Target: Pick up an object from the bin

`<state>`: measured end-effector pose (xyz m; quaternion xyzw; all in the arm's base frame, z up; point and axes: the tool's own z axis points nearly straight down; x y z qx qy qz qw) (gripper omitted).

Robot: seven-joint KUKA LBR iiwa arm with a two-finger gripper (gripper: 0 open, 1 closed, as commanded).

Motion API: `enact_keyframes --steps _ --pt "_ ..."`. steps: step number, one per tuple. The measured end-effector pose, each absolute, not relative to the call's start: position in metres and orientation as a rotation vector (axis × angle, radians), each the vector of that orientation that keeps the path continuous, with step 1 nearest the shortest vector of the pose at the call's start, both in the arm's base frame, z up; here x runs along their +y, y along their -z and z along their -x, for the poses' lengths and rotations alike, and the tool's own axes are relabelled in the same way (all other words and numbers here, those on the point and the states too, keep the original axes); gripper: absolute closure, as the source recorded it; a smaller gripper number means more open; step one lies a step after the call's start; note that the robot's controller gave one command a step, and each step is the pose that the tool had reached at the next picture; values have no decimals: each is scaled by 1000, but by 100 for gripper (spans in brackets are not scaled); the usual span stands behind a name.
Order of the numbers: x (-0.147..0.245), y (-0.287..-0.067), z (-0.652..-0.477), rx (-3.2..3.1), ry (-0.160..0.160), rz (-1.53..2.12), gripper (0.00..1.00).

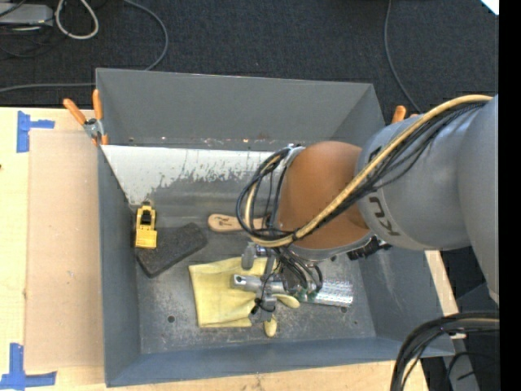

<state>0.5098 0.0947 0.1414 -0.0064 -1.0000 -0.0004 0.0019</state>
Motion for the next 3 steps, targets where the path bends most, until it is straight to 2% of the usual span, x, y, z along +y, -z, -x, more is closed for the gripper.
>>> enact_keyframes --steps 1,2,3 --pt "97 -248 -517 -3130 0 -175 0" --pt "81 -169 -497 -3120 0 -295 0" --pt "78 -144 -494 -3110 0 -306 0"
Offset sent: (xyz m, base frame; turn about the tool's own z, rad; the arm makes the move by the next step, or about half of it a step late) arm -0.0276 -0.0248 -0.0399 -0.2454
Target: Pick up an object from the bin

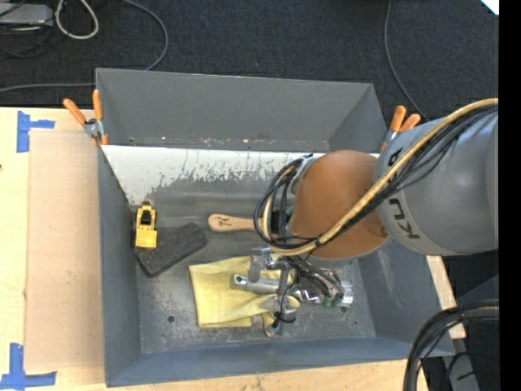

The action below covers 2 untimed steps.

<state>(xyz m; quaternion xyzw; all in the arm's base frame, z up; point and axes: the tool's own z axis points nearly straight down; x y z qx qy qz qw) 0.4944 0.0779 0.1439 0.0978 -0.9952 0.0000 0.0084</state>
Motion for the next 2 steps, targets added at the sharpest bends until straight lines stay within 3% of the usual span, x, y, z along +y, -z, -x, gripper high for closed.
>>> enact_keyframes --steps 1,2 --pt "35 -217 -515 -3113 -1 -321 0" --pt "63 -107 -502 -3073 5 -542 0"
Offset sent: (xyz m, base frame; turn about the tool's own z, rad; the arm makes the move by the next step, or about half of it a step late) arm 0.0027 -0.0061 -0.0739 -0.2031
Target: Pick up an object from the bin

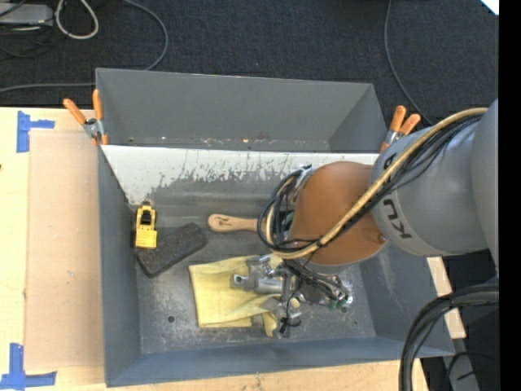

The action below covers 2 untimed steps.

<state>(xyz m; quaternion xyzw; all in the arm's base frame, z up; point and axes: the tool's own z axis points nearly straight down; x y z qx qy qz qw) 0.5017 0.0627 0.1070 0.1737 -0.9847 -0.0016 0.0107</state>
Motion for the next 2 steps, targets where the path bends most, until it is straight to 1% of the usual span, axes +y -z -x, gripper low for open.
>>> enact_keyframes --steps 1,2 --pt "48 -136 -482 -3081 2 -545 0" --pt "72 -71 -499 -3066 9 -546 0"
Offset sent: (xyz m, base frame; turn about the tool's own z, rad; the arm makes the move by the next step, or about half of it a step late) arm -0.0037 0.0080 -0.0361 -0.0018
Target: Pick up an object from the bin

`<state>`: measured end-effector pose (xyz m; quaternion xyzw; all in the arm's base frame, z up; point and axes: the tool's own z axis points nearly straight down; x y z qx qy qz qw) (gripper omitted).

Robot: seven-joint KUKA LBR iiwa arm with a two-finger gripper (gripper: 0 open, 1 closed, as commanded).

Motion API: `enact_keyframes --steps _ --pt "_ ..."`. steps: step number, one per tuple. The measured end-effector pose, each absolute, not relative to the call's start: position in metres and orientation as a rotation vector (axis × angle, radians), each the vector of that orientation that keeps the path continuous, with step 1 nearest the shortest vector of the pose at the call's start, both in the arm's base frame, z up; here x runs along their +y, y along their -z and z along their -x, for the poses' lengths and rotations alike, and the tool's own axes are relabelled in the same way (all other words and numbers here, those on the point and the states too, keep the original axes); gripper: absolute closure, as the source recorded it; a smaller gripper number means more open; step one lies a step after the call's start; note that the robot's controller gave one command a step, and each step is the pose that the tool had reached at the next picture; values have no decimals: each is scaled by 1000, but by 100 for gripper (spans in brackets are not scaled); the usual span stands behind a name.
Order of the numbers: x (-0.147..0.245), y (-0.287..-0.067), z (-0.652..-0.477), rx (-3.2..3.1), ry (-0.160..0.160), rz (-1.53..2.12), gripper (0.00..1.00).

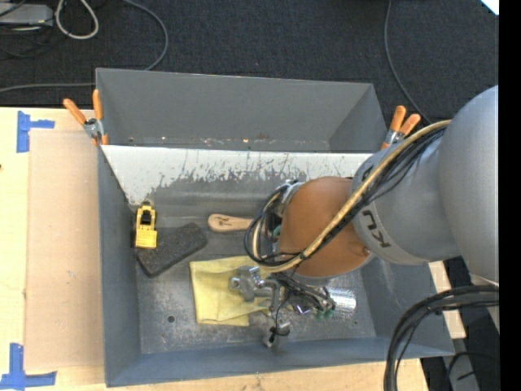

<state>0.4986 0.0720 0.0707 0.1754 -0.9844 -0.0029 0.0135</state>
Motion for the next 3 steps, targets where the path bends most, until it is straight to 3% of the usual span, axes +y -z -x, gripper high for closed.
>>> enact_keyframes --steps 1,2,3 --pt "94 -77 -534 -3045 3 -742 100" --pt "93 -77 -534 -3045 3 -740 100" --pt "83 -180 -544 -3045 5 -718 100"
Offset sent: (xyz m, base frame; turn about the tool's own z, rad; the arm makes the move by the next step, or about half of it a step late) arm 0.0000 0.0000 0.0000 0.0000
